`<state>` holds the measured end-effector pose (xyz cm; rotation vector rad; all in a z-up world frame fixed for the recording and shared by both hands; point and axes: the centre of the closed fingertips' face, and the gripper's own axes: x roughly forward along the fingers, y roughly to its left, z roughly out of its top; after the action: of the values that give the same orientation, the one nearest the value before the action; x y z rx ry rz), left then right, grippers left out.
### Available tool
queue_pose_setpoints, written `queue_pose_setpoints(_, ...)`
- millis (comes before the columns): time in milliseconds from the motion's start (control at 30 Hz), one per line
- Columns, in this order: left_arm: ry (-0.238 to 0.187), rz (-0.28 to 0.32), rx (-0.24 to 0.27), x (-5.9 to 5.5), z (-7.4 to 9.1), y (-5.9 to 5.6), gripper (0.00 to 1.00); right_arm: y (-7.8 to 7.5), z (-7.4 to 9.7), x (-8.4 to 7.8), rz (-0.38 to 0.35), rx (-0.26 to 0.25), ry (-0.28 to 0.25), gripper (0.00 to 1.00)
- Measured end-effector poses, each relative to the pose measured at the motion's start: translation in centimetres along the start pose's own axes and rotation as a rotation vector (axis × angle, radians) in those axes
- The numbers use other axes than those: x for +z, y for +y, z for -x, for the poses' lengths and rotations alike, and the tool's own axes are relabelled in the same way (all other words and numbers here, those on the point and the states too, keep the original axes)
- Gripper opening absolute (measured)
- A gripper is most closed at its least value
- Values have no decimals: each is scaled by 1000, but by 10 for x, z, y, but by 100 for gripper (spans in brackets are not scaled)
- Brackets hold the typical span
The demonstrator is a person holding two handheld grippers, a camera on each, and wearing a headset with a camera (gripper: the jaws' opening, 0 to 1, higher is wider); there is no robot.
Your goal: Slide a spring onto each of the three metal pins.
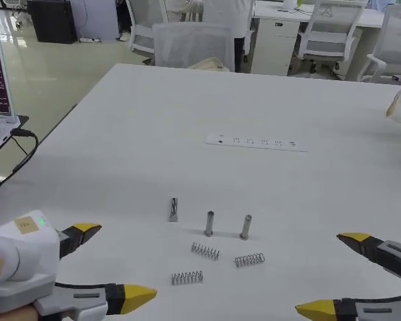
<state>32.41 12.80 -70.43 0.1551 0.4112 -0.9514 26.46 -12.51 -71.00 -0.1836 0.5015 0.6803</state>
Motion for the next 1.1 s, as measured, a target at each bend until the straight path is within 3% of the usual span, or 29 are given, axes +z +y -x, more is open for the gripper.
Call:
queue_pose_setpoints(533,0,1,9,-2,5,0,88,4,2,1,1,-2,-9,94)
queue_pose_setpoints(833,-1,-5,-1,3,4,-6,88,5,9,-2,-12,-15,-9,94)
queue_pose_setpoints(1100,8,0,6,0,10,-11,88,12,9,-3,-13,-6,-17,94)
